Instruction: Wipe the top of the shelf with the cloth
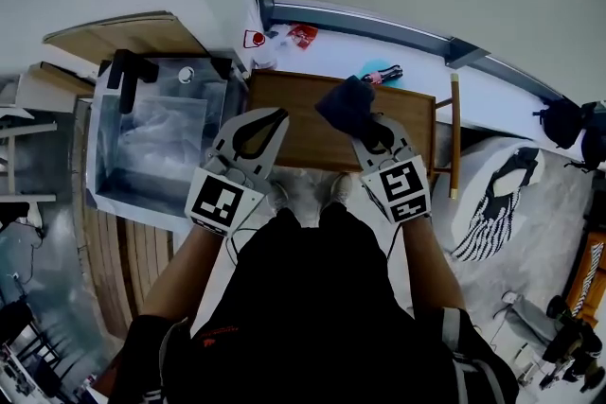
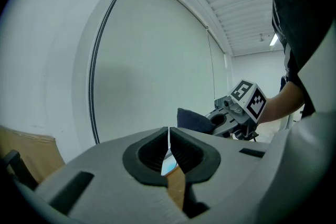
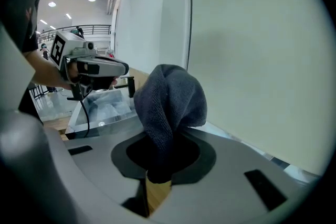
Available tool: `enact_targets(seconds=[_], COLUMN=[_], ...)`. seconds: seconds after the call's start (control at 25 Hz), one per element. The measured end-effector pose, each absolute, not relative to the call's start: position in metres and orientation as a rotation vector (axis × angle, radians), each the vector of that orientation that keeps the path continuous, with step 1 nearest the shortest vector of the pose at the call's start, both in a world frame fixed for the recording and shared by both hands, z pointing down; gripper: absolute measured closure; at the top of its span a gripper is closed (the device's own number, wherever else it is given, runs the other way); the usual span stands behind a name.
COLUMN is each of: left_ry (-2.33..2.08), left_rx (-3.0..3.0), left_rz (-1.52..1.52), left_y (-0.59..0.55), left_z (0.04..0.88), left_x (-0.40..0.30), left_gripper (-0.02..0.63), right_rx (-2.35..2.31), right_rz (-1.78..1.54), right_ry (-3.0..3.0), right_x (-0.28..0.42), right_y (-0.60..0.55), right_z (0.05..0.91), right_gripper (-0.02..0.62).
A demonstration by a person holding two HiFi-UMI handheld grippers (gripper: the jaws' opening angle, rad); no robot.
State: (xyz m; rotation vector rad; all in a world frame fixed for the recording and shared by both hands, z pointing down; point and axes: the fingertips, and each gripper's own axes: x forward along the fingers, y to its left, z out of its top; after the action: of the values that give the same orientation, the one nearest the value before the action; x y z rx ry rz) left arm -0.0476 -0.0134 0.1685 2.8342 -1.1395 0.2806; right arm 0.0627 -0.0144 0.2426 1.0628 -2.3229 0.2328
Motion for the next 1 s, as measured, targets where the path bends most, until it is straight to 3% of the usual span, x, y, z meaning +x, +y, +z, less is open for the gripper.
enact_targets(seconds=[1.0], left_ry=[-1.172], left_rx=[2.86], left_rz=[0.221], left_y=[-0.006], left_z=[0.157], left_x=[-0.076], left_gripper=[0.58], right_rx=[1.062], right_rz=[0.126], right_ry=[-2.394], right_x=[0.022], right_y=[0.004], right_z=[0.193], right_gripper=[0.541])
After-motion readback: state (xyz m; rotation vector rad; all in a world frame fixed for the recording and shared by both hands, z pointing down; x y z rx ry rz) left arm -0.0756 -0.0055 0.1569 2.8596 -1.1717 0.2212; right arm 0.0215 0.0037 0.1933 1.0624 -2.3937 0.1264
